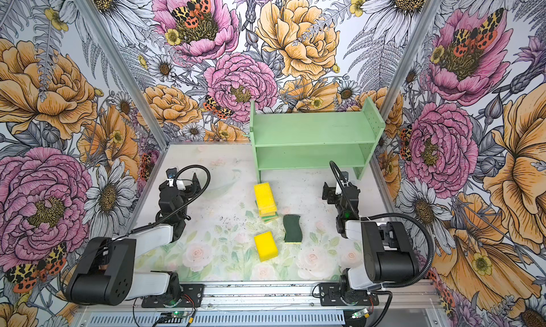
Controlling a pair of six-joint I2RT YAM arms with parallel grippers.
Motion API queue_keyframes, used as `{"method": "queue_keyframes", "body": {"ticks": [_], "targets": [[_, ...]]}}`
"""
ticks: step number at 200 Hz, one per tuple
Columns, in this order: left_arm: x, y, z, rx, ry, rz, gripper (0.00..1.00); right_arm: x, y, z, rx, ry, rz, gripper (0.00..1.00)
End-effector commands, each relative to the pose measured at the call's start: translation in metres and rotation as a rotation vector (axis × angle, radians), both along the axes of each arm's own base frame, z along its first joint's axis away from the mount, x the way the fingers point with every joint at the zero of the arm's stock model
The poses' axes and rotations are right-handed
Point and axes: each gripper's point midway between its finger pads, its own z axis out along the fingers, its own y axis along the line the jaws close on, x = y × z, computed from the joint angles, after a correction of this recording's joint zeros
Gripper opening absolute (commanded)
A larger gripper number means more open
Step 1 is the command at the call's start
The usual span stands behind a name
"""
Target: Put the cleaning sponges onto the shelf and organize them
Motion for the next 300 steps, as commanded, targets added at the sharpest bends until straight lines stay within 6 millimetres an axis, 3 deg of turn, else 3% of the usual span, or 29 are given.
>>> {"method": "queue_keyframes", "body": {"ticks": [1, 47, 110, 137, 184, 231, 300], "targets": [[-0.005, -0.001, 0.008, -0.037, 0.052, -0.004, 0.99, 0.003, -0.002, 0.027, 0.019, 0.001, -0.012, 0.95], [-0.019, -0.024, 0.027, -0.229, 0.071, -0.117, 0.99, -0.004, 0.026, 0.069, 0.109, 0.060, 0.086, 0.95], [-0.033, -0.044, 0.014, -0.417, 0.177, -0.148, 0.99, -0.045, 0.097, 0.078, 0.283, 0.224, 0.268, 0.95], [-0.033, -0.056, 0.000, -0.485, 0.306, -0.165, 0.99, -0.066, 0.113, 0.074, 0.393, 0.312, 0.264, 0.97], [-0.033, -0.080, -0.025, -0.601, 0.453, -0.217, 0.99, -0.114, 0.131, 0.066, 0.390, 0.437, 0.246, 1.00], [-0.038, -0.093, -0.038, -0.675, 0.497, -0.223, 0.99, -0.154, 0.155, 0.039, 0.336, 0.569, 0.273, 0.99], [-0.051, -0.102, -0.039, -0.709, 0.550, -0.236, 0.99, -0.177, 0.165, 0.000, 0.269, 0.654, 0.222, 0.97]]}}
